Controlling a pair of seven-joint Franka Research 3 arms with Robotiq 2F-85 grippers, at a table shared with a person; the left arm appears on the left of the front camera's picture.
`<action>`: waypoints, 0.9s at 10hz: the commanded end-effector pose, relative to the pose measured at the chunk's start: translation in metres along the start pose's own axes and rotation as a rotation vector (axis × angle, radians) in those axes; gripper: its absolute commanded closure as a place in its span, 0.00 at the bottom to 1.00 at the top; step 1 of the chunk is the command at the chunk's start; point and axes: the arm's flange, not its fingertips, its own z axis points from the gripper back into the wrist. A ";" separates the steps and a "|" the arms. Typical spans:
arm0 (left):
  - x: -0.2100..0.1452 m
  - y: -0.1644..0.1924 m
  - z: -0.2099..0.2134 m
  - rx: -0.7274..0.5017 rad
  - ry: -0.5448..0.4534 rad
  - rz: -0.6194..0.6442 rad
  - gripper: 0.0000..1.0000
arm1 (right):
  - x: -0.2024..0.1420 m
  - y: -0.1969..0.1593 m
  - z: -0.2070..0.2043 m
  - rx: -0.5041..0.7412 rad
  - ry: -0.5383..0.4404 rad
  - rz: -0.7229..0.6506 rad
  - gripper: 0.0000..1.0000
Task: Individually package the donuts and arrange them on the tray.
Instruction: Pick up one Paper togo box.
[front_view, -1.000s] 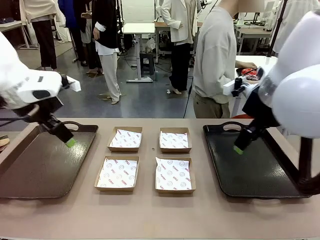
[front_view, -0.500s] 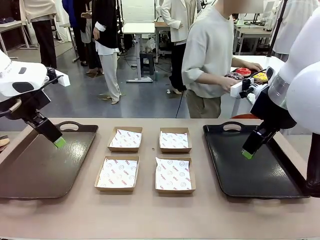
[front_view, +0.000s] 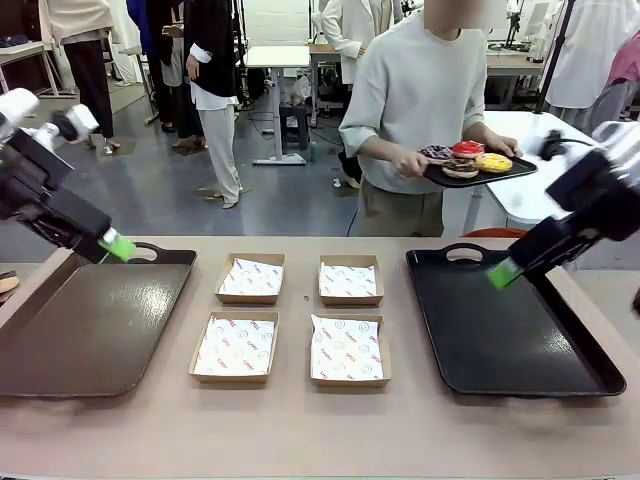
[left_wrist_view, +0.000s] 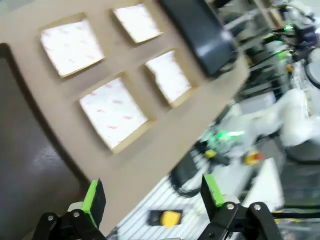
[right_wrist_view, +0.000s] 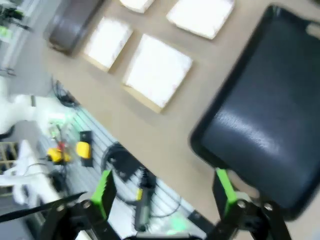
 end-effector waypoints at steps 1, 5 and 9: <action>-0.003 0.035 0.010 -0.336 -0.140 0.257 0.00 | -0.013 -0.036 0.023 0.485 -0.220 -0.280 0.00; -0.049 0.101 0.026 -0.567 -0.124 0.493 0.00 | -0.057 -0.098 0.023 0.645 -0.180 -0.454 0.00; -0.094 0.136 0.057 -0.516 -0.184 0.593 0.00 | -0.101 -0.138 0.027 0.570 -0.198 -0.535 0.00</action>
